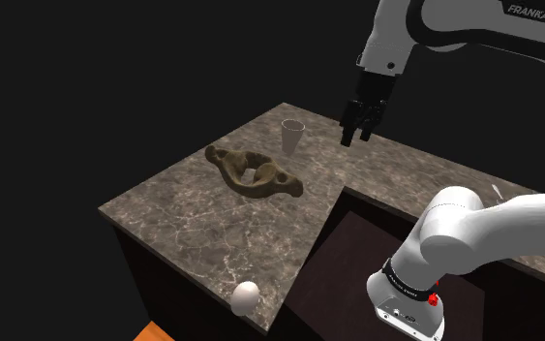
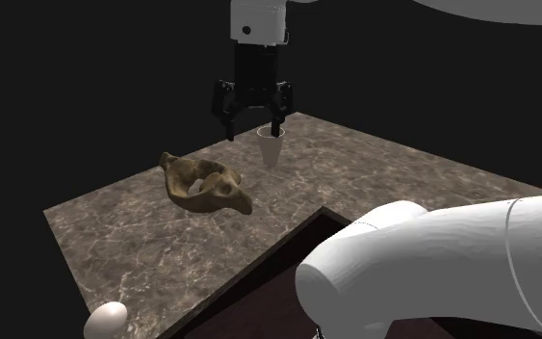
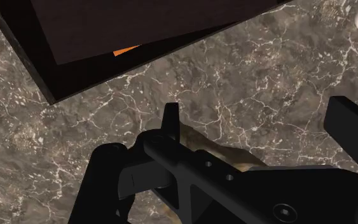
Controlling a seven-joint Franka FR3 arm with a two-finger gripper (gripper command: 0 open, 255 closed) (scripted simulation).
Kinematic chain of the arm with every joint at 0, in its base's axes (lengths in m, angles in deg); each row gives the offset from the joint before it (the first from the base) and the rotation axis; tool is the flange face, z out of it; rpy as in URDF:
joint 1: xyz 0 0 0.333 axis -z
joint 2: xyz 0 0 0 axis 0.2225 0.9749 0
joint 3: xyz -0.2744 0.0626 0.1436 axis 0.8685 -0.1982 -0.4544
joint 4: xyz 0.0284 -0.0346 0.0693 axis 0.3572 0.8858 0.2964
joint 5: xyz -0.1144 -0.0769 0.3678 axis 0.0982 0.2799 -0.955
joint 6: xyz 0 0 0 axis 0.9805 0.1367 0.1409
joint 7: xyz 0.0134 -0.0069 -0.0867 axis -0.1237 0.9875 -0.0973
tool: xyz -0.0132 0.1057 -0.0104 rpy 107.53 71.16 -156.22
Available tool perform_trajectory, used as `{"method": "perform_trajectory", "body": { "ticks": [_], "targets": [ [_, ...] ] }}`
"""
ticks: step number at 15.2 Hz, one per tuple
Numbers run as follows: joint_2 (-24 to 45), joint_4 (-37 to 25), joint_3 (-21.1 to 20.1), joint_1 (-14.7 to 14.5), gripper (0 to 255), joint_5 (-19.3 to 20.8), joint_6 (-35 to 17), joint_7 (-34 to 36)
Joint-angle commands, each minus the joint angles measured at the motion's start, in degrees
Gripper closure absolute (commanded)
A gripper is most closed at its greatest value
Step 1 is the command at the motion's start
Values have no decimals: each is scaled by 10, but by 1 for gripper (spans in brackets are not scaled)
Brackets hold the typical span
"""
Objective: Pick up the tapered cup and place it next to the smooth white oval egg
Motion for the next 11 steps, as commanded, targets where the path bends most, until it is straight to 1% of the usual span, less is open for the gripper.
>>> {"method": "perform_trajectory", "body": {
  "ticks": [1, 6, 11],
  "targets": [
    [0, 0, 0, 0, 0, 0, 0, 0],
    [71, -8, 43, 13, 0, 30, -63, -52],
    [155, -35, 85, 22, 0, 48, -121, -102]
  ]
}}
